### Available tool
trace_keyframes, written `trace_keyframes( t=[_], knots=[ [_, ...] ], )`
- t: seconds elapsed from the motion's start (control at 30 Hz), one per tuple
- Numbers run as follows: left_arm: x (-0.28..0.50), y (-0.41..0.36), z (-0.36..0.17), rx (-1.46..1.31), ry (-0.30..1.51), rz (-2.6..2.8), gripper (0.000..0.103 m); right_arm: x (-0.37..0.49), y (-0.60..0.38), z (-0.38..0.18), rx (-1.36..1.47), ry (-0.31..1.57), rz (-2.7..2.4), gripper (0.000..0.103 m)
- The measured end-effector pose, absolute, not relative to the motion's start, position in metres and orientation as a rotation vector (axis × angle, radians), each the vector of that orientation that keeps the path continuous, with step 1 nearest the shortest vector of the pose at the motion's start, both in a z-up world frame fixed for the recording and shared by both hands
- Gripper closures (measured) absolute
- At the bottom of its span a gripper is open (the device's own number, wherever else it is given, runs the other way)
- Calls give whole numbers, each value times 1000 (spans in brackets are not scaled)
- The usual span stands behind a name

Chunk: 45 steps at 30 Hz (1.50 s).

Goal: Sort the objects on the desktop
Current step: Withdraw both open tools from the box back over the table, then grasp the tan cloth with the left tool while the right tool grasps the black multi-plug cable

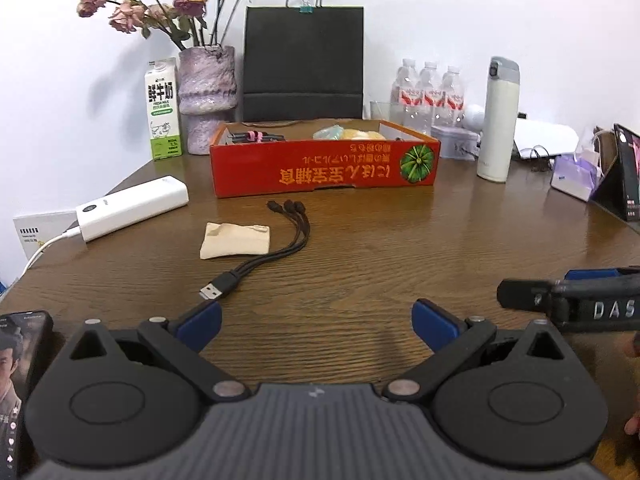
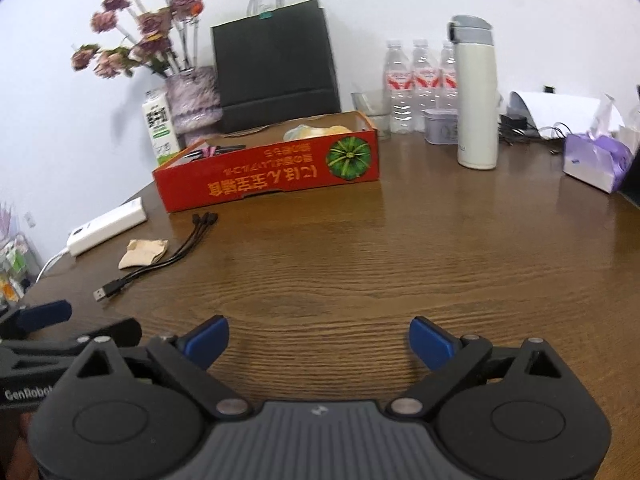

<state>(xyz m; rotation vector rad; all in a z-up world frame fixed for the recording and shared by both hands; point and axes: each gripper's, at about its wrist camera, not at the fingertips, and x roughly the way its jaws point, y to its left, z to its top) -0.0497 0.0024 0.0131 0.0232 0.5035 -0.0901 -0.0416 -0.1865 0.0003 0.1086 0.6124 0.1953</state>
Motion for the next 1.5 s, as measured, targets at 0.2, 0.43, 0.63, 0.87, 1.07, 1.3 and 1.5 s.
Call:
trace_keyframes(
  t=[0.2, 0.43, 0.63, 0.87, 1.07, 1.3, 1.5],
  knots=[
    [-21, 33, 28, -35, 510, 14, 0, 5, -167, 10, 154, 675, 302, 19],
    [66, 59, 29, -137, 661, 81, 4, 80, -98, 24, 40, 657, 386, 49],
    [84, 66, 12, -170, 676, 32, 44, 107, -81, 16, 39, 718, 444, 57],
    [81, 82, 11, -260, 656, 59, 99, 113, -35, 7, -110, 710, 514, 57],
    [71, 68, 18, -151, 551, 119, 102, 118, -29, 0, -114, 680, 513, 75],
    [58, 70, 28, -209, 439, 99, 102, 102, -45, -1, -208, 642, 420, 99],
    [32, 57, 30, -278, 460, 70, 102, 47, -106, 6, -105, 656, 326, 99]
  ],
)
